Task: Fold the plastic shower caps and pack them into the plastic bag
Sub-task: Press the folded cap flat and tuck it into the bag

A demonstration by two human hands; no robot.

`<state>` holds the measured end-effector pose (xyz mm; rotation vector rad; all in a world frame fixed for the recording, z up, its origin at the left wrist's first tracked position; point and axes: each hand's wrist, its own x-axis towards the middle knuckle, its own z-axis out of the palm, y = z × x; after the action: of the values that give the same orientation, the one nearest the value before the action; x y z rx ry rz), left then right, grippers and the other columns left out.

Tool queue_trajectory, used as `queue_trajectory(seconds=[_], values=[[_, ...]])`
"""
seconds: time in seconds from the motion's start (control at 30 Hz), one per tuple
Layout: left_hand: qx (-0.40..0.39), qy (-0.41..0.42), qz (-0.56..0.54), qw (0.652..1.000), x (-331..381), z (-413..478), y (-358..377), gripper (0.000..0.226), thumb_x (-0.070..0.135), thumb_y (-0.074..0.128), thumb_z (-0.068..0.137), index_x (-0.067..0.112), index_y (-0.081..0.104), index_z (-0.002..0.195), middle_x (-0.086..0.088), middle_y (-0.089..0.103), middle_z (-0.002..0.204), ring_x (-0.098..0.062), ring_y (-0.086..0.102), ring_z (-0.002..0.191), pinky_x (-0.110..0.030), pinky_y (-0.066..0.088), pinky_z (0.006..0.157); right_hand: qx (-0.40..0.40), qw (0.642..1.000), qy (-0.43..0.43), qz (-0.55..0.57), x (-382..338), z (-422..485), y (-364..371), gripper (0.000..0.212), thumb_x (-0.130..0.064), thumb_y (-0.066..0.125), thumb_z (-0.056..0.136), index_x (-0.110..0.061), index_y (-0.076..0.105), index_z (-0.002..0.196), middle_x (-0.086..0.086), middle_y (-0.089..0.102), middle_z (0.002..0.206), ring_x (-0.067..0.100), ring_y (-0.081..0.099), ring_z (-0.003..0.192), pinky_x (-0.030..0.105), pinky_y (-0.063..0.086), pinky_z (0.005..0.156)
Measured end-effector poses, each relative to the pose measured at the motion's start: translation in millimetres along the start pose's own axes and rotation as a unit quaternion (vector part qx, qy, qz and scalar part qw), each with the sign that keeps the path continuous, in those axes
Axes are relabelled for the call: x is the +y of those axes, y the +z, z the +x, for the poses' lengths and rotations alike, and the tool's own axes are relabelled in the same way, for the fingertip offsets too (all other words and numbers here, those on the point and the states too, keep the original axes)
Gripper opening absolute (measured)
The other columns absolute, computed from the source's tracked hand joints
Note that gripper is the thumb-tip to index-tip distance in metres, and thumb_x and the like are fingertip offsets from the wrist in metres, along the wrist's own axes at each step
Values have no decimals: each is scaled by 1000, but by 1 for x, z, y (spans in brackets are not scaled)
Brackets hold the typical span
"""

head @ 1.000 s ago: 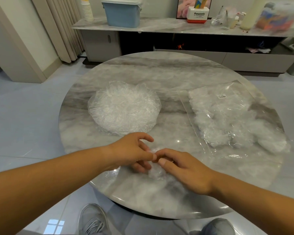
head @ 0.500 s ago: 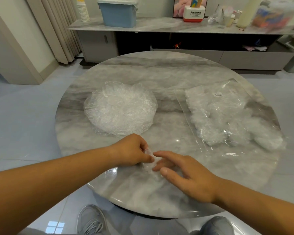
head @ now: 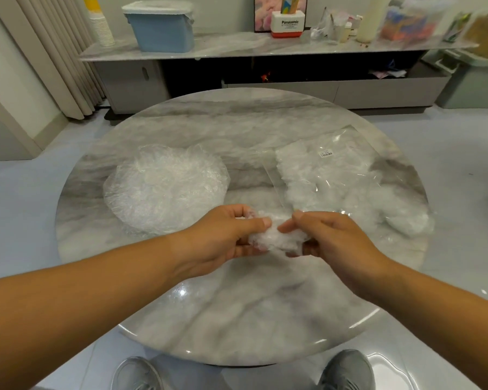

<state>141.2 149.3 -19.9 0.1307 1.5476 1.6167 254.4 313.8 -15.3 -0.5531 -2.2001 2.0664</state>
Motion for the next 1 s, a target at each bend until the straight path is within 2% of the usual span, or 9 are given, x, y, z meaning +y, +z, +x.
queue_trajectory(seconds=[0.07,0.13,0.27,0.37,0.47,0.63,0.8,0.9,1.0], values=[[-11,17,33,999,2,6,15,30,15,70,93,2,60,118,-12,75,103,-23,74,93,-35,62,79,49,996,-37,-62,-4,1,-25,37,-40,54,101,-21,82,85,15,75,97,40,69,92,43,60,86],[-11,81,203,976,0,12,29,19,24,66,97,14,65,113,-2,74,111,-16,70,105,-32,57,92,83,987,-53,-126,-4,5,-57,45,-53,46,102,-29,81,88,0,76,96,28,69,90,40,56,90],[-91,208,548,805,-15,22,50,33,44,48,103,34,63,131,9,26,162,-3,16,150,-21,16,119,44,989,16,-140,0,7,-103,70,-64,31,98,-22,83,81,0,76,85,17,68,83,31,52,85],[-145,213,670,697,-30,32,64,47,53,36,104,35,50,145,3,-17,168,-10,-25,151,-35,-4,126,-4,985,78,-156,8,2,-120,82,-72,25,87,-14,83,78,-1,75,81,21,64,85,32,52,87],[-131,233,750,605,-43,37,69,59,62,31,101,32,41,151,-3,-29,164,-17,-33,149,-42,-3,126,-15,977,97,-187,19,-3,-127,86,-68,18,96,-14,82,79,-7,74,79,19,64,87,28,49,87],[-60,260,828,493,-51,42,66,86,73,12,95,19,8,162,-10,-29,164,-25,-26,152,-46,1,126,-4,970,129,-207,31,-3,-129,89,-79,16,80,-20,84,83,-2,76,98,21,66,101,32,49,100],[-42,295,814,499,-50,41,69,95,77,11,94,9,-2,160,-10,-16,167,-24,-12,155,-46,8,126,29,978,148,-142,37,3,-122,87,-81,25,83,-17,82,94,6,75,102,25,68,95,38,53,99],[-61,277,809,515,-49,39,71,98,78,11,92,11,-11,159,-7,-22,166,-19,-17,154,-43,4,127,53,984,169,-7,40,8,-108,81,-74,38,86,-5,75,108,13,71,108,25,64,89,37,56,84],[-84,257,802,533,-45,37,73,97,78,14,92,14,-13,160,-2,-23,166,-15,-19,153,-44,2,127,5,974,193,122,44,10,-98,90,-78,40,84,-2,64,128,19,67,127,26,68,105,37,53,85]])
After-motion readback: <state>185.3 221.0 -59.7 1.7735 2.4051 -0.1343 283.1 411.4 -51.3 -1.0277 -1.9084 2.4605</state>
